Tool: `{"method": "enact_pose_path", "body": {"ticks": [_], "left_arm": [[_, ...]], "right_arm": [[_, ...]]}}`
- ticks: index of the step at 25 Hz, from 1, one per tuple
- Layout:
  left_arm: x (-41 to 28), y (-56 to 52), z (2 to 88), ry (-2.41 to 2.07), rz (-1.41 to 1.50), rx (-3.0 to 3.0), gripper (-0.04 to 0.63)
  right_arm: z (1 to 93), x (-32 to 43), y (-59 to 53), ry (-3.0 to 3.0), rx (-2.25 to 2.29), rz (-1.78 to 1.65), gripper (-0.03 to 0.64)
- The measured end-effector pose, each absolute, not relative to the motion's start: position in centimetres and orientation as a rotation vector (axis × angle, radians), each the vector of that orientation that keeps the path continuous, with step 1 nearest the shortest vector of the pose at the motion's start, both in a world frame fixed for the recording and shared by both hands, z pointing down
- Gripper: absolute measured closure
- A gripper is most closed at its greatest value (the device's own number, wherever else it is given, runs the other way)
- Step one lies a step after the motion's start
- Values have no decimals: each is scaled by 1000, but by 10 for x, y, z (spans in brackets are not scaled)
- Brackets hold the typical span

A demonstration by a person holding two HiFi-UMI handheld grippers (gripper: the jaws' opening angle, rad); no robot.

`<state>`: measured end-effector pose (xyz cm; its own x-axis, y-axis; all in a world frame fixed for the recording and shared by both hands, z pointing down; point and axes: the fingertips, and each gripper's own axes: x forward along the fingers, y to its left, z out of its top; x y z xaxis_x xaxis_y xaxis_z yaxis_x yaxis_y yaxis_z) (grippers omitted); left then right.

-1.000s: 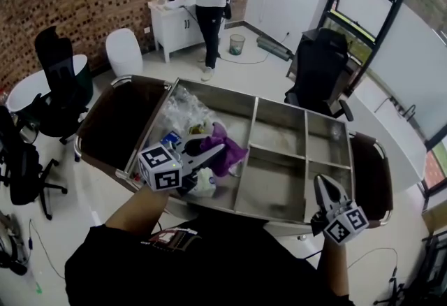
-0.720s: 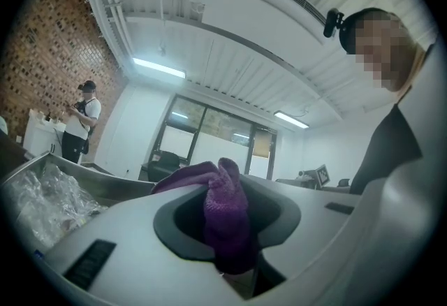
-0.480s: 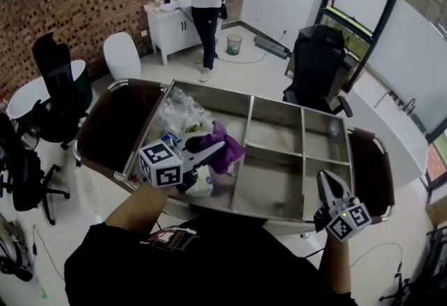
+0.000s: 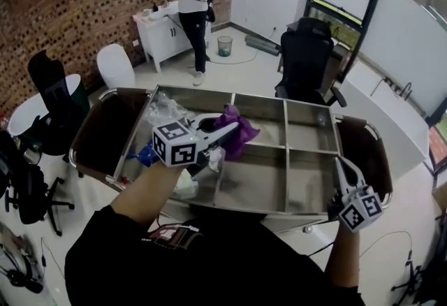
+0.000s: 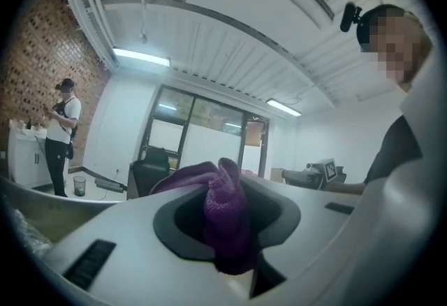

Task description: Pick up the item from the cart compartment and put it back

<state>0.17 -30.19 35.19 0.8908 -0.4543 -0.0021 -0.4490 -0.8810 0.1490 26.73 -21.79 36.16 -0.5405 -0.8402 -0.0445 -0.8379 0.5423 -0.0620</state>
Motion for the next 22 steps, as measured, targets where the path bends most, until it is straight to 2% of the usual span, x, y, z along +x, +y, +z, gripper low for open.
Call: {"method": "enact_pose_path", "body": {"ticks": [7,14,19,22], "left_arm": [[99,-330,336,-709,62,2955,508],[206,-373,385,-798,382,2941,505],[244,-410,416,-954,577,2906,496],[254,-430,433,-1002,630,2836,452]], "right_arm": [[359,325,-198,2649,-1507,-28,624],[366,370,-165,2623,-1532,-38,624],[376,400,-141,2584,-1578,-60,624],[379,414,-128,2553,-1600,-69,624]]}}
